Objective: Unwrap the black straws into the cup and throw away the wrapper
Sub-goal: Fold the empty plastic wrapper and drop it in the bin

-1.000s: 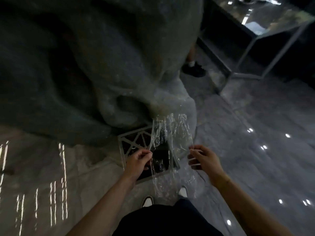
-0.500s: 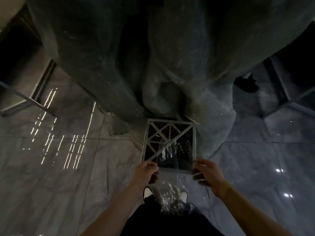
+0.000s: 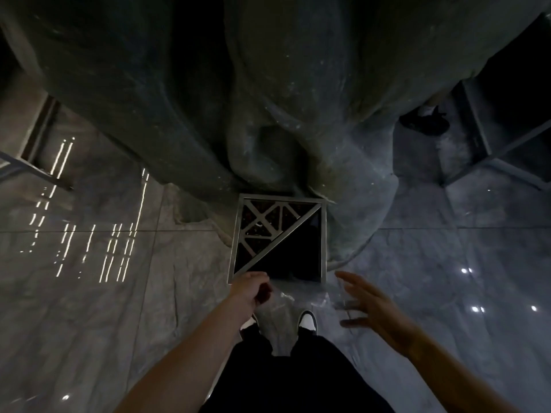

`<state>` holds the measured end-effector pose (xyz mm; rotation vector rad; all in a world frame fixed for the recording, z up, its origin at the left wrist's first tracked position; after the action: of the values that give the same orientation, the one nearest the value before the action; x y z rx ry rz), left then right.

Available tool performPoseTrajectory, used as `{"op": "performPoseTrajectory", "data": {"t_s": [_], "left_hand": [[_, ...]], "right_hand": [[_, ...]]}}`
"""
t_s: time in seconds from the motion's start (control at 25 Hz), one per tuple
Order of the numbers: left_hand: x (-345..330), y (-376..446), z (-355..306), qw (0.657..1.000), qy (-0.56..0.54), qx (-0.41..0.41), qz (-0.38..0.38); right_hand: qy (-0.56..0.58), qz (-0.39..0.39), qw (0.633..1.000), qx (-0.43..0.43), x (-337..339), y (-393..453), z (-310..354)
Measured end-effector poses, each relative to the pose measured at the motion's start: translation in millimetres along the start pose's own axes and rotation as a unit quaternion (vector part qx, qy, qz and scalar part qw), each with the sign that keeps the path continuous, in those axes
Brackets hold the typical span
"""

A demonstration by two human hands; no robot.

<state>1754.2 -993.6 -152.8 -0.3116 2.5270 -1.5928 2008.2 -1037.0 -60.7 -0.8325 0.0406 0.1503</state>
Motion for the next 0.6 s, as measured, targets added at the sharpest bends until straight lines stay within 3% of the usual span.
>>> {"op": "performPoseTrajectory", "data": {"t_s": [0.16, 0.28, 0.36, 0.48, 0.6], "left_hand": [[-2.8, 18.2, -3.3, 0.999, -0.016, 0.023, -0.029], [-3.8, 27.5, -2.4, 0.999, 0.012, 0.035, -0.027], [-5.0, 26.8, -9.8, 0.993, 0.114, 0.01, -0.014], [0.8, 15.0, -46.0, 0.93, 0.325, -0.169, -0.019], [-9.3, -15.3, -57.5, 0.859, 0.399, -0.31, 0.086]], "right_hand": [[-0.18, 0.012, 0.979, 0.093, 1.2, -2.5, 34.4], [-0.351, -0.092, 0.916, 0.172, 3.6, 14.1, 60.1], [-0.384, -0.118, 0.892, 0.206, -0.3, 28.5, 69.4], [-0.413, -0.105, 0.882, 0.2, -8.1, 57.6, 64.9], [-0.437, -0.104, 0.874, 0.182, -9.8, 81.4, 53.8]]}}
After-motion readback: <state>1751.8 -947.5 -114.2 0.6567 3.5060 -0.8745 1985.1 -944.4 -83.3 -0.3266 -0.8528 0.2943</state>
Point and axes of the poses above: each hand's wrist, its own y-axis towards the middle knuckle, its own x-axis out of the back of the hand, z = x × y, the point moved 10 cm from there along y, towards the middle knuckle, and after that the axes turned 3 degrees about -y, right-handed, at the moved point
